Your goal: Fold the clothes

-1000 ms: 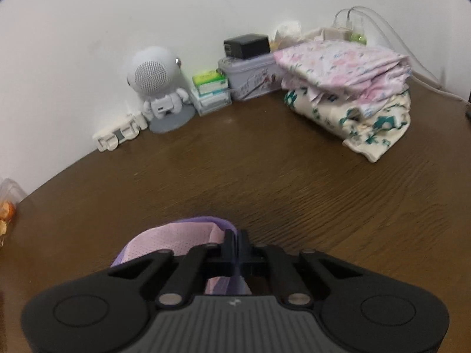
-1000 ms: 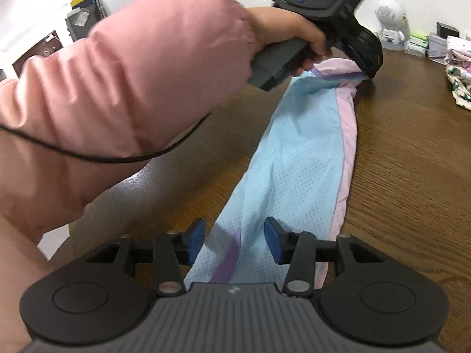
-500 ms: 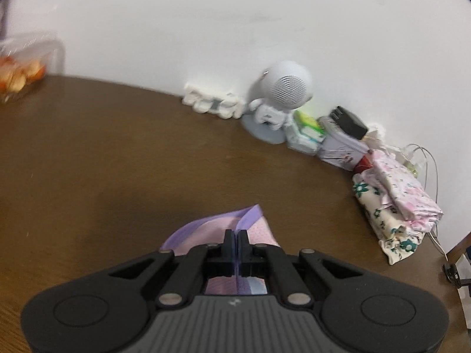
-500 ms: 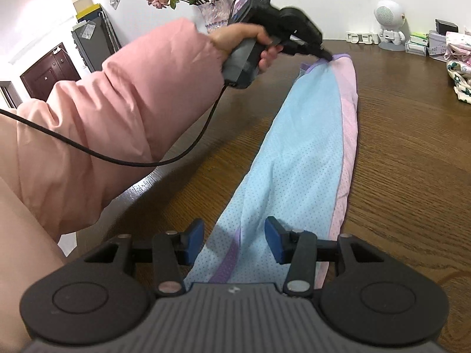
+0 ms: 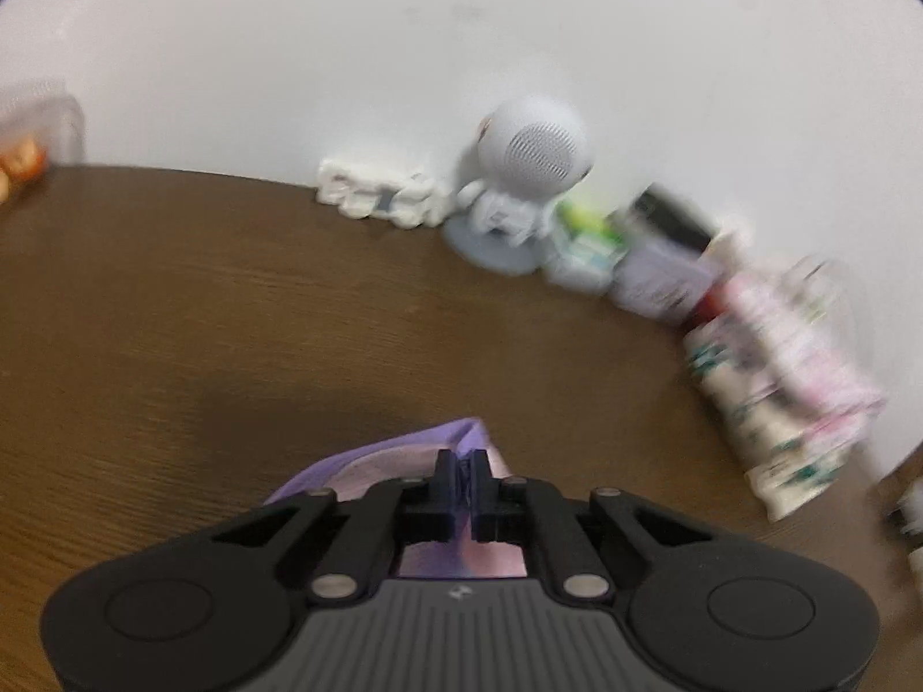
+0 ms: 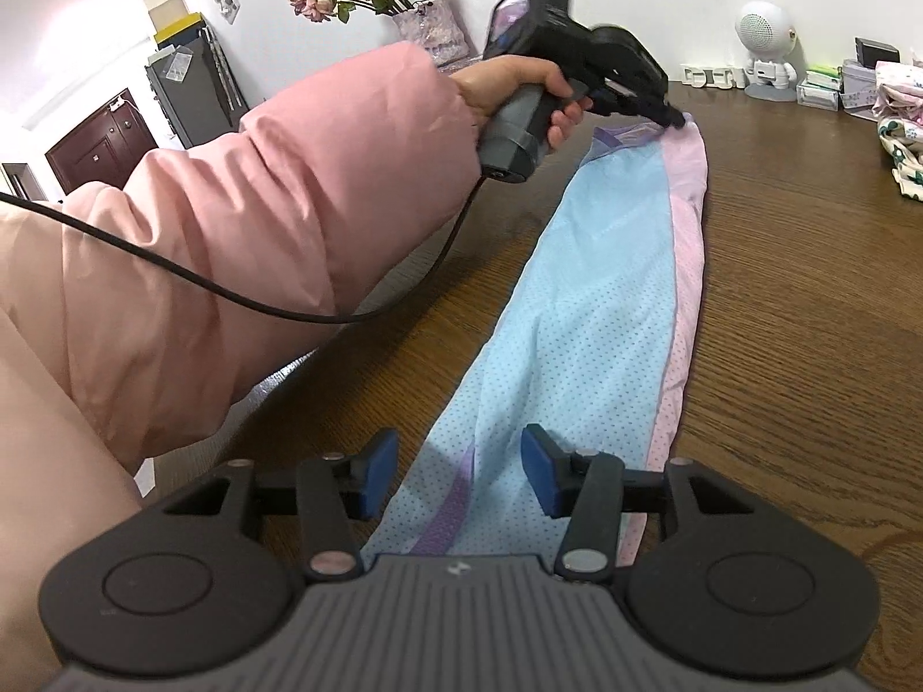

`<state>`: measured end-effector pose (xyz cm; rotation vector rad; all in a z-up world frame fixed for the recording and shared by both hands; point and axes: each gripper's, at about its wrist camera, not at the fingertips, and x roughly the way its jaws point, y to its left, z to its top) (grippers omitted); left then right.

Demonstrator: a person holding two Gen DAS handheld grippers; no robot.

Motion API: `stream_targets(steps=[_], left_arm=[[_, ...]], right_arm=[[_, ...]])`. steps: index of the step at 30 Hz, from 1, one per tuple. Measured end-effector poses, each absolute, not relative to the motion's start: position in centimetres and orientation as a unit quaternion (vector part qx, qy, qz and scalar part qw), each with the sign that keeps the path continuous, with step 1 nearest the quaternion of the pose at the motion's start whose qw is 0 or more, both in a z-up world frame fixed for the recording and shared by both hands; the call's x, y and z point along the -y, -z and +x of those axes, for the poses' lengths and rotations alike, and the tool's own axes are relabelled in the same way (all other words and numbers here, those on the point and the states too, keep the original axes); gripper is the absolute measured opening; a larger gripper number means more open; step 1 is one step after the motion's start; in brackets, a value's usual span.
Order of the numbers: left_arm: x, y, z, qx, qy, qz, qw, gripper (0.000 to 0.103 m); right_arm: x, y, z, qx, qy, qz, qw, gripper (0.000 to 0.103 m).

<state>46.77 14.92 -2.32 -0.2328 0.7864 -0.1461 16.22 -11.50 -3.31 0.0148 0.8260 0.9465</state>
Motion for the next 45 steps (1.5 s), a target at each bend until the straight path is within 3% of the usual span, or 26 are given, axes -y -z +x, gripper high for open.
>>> stream_targets(steps=[2, 6, 11, 14, 17, 19, 27, 29, 30, 31, 33, 35, 38, 45], left_arm=[[-15.3, 2.1, 46.6, -0.371, 0.071, -0.118, 0.918, 0.004], [-19.2, 0.4, 44.8, -0.328, 0.053, -0.188, 0.924, 0.039], [-21.6, 0.0, 42.8, -0.356, 0.020, -0.156, 0.921, 0.039], [-22.3, 0.8, 42.0, -0.378, 0.023, -0.158, 0.912, 0.038], [-22.2, 1.6, 42.1, -0.389, 0.030, -0.167, 0.906, 0.030], [-21.8, 1.7, 42.3, -0.393, 0.033, -0.161, 0.905, 0.001], [-18.9, 1.8, 43.7, -0.378, -0.024, -0.100, 0.920, 0.002], [-18.7, 1.5, 43.4, -0.366, -0.035, -0.112, 0.923, 0.007], [-18.8, 1.2, 43.2, -0.359, -0.040, -0.122, 0.925, 0.022], [-18.9, 0.9, 42.9, -0.350, -0.045, -0.135, 0.926, 0.047], [-19.7, -0.5, 41.3, -0.318, -0.053, -0.163, 0.933, 0.061], [-20.1, -2.2, 39.3, -0.296, -0.048, -0.168, 0.939, 0.063], [-20.0, -4.4, 35.6, -0.283, -0.033, -0.145, 0.947, 0.077], [-15.5, -5.2, 24.3, -0.302, 0.081, -0.064, 0.948, 0.076]], right_arm=[[11.5, 3.3, 16.2, -0.386, -0.443, 0.007, 0.809, 0.048], [11.4, 3.3, 16.2, -0.385, -0.443, 0.006, 0.810, 0.049], [11.2, 3.3, 15.9, -0.381, -0.444, -0.001, 0.811, 0.052], [11.1, 3.3, 15.7, -0.379, -0.444, -0.006, 0.812, 0.054], [11.0, 3.2, 15.6, -0.378, -0.444, -0.008, 0.812, 0.054], [11.0, 3.2, 15.6, -0.378, -0.445, -0.009, 0.812, 0.054], [11.0, 3.1, 15.4, -0.377, -0.446, -0.009, 0.812, 0.055], [10.9, 3.1, 15.3, -0.376, -0.445, -0.010, 0.813, 0.055], [10.9, 3.0, 15.2, -0.376, -0.445, -0.011, 0.813, 0.055], [10.9, 3.0, 15.2, -0.376, -0.444, -0.012, 0.813, 0.055], [11.0, 2.8, 15.0, -0.376, -0.441, -0.007, 0.815, 0.059], [11.2, 2.3, 14.7, -0.373, -0.437, 0.001, 0.818, 0.060], [12.1, 0.9, 13.6, -0.347, -0.435, 0.016, 0.831, 0.067], [13.4, 0.8, 10.0, -0.347, -0.400, 0.012, 0.848, 0.063]])
